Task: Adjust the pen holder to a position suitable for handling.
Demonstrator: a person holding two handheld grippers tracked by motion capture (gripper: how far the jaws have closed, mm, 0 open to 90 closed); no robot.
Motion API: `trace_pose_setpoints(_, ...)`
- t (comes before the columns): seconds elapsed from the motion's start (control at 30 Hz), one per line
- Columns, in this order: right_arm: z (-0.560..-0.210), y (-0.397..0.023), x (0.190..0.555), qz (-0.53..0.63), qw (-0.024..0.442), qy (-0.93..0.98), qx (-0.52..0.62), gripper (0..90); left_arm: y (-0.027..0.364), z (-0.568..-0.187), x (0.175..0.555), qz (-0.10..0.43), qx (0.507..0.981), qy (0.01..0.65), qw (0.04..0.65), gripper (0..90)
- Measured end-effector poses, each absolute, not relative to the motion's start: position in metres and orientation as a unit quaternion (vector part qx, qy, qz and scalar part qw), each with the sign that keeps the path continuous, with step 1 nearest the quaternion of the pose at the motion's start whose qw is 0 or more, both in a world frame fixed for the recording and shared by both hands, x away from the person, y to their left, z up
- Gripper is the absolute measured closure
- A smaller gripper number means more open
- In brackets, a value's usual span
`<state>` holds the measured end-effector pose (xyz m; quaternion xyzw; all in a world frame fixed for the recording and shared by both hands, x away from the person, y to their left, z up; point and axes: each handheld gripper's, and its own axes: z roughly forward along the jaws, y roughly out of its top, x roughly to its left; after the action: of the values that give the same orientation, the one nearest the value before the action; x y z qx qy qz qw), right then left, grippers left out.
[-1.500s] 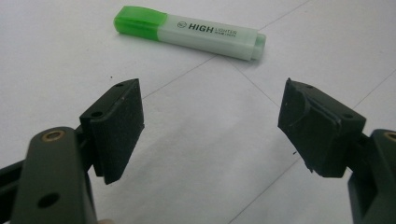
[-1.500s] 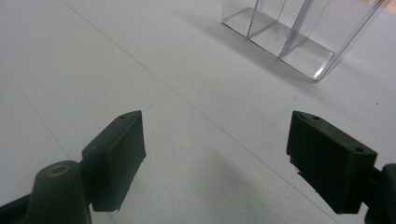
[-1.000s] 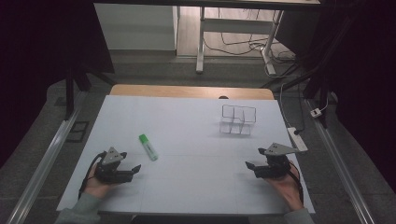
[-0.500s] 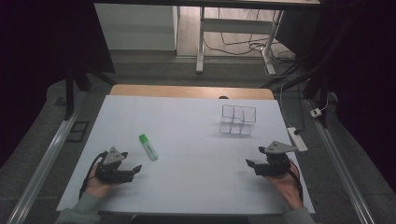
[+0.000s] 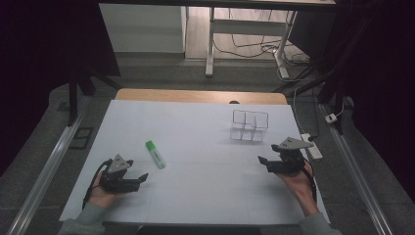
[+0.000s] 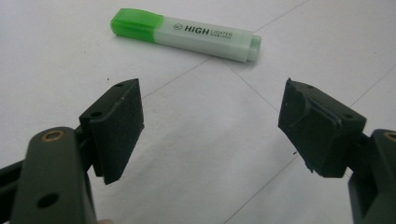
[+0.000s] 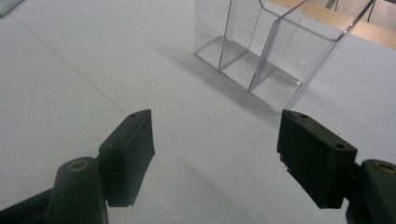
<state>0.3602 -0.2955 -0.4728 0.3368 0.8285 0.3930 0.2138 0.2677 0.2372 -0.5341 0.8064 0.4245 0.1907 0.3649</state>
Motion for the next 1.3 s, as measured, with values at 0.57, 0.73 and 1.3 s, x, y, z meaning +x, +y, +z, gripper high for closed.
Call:
trace_pose_setpoints(0.57, -0.466, -0.293, 0.387, 0.375, 0.23, 0.819, 0.368, 33.0, 0.237, -0.535, 0.267, 0.19, 0.808, 0.424, 0.363, 22.0)
trace_pose_setpoints(0.73, -0.464, -0.299, 0.394, 0.378, 0.228, 0.81, 0.387, 36.7, 0.237, -0.535, 0.268, 0.189, 0.809, 0.423, 0.362, 22.0)
trace_pose_setpoints(1.3, -0.469, -0.308, 0.426, 0.364, 0.241, 0.795, 0.421, 84.1, 0.237, -0.536, 0.269, 0.191, 0.809, 0.423, 0.36, 21.9)
